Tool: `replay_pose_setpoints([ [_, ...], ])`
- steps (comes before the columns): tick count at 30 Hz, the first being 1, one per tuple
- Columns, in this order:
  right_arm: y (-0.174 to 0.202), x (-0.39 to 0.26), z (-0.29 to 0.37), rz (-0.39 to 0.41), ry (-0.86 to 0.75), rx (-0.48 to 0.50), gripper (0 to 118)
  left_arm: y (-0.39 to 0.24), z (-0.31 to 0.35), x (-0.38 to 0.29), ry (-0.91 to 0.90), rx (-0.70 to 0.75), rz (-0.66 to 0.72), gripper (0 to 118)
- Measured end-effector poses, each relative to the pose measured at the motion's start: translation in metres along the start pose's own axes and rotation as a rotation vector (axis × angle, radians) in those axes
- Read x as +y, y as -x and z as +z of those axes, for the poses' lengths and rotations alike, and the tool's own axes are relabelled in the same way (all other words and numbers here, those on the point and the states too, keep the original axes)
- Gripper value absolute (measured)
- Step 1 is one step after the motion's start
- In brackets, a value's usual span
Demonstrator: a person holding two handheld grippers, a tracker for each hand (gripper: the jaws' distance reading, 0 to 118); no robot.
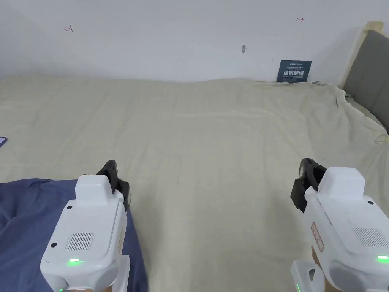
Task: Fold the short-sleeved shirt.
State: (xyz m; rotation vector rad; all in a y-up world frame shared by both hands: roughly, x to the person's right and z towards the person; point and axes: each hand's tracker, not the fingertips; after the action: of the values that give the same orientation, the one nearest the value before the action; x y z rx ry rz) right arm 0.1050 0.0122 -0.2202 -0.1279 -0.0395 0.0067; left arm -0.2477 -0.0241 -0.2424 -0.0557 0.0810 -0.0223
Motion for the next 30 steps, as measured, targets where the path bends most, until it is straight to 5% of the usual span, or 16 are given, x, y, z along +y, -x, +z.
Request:
replay_pose_setpoints([
  [25,-0.0006,0.0044,0.0033,0.037,-0.006,-0.003,0,-0.0037,0.0027,0.0034,-0.018,-0.004,-0.033,0],
  [28,0.002,0.0065,0.0046,0.074,-0.013,-0.019,0,-0.0036,0.0032,0.0042,-0.019,-0.005,-0.033,0],
  [30,0.0089,0.01,0.0066,0.181,-0.036,-0.053,0,-0.0017,0.0035,0.0072,-0.013,-0.015,0.017,0],
])
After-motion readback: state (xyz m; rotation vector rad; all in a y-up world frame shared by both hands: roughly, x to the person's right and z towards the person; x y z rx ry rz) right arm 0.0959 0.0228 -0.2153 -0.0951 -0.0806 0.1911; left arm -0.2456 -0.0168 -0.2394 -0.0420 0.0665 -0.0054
